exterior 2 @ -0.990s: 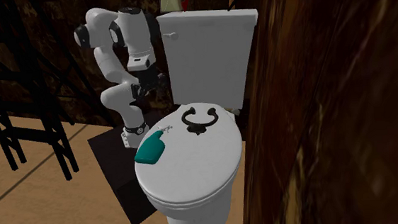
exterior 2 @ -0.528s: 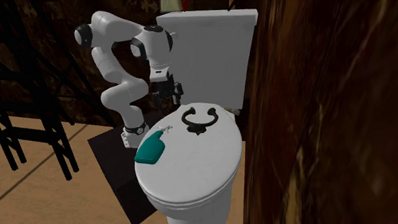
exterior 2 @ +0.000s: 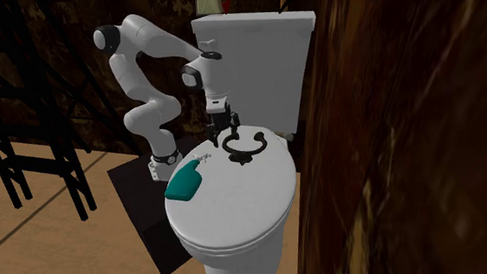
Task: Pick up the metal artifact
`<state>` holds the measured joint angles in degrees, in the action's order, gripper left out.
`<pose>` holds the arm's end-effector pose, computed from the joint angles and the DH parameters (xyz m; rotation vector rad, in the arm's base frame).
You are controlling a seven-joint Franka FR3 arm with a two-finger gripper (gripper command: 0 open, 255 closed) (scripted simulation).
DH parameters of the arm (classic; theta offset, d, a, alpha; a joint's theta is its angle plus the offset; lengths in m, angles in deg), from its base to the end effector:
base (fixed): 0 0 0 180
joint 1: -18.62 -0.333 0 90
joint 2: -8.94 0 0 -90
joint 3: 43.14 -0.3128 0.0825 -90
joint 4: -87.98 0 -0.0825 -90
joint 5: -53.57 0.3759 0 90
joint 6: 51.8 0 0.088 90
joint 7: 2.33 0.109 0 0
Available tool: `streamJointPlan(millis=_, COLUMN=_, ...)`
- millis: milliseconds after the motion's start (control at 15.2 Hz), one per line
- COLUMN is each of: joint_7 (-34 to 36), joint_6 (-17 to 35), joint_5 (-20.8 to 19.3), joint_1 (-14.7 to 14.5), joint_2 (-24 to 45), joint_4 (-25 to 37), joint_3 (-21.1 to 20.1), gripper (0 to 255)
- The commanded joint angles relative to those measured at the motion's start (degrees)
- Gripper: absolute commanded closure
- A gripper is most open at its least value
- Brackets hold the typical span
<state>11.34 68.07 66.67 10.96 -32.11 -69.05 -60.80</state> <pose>0.2961 0.1460 0.4191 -3.1236 -0.0412 -0.0811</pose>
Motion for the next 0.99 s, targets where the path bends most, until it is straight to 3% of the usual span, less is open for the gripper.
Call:
streamJointPlan(millis=0, joint_7=1.1, joint_6=2.9, joint_5=0.8, joint_1=-0.5, joint_2=1.6, joint_4=-1.0, joint_3=-1.4, gripper=0)
streamJointPlan(millis=528, joint_7=1.0, joint_6=9.4, joint_5=1.7, joint_1=-0.6, joint_2=4.8, joint_4=-4.3, joint_3=-2.7, gripper=0)
streamJointPlan(millis=594, joint_7=1.0, joint_6=9.4, joint_5=1.6, joint_1=-0.6, joint_2=4.8, joint_4=-4.3, joint_3=-2.6, gripper=255)
streamJointPlan(millis=924, joint_7=1.0, joint_6=9.4, joint_5=1.6, joint_1=-0.6, joint_2=4.9, joint_4=-4.3, joint_3=-2.6, gripper=255)
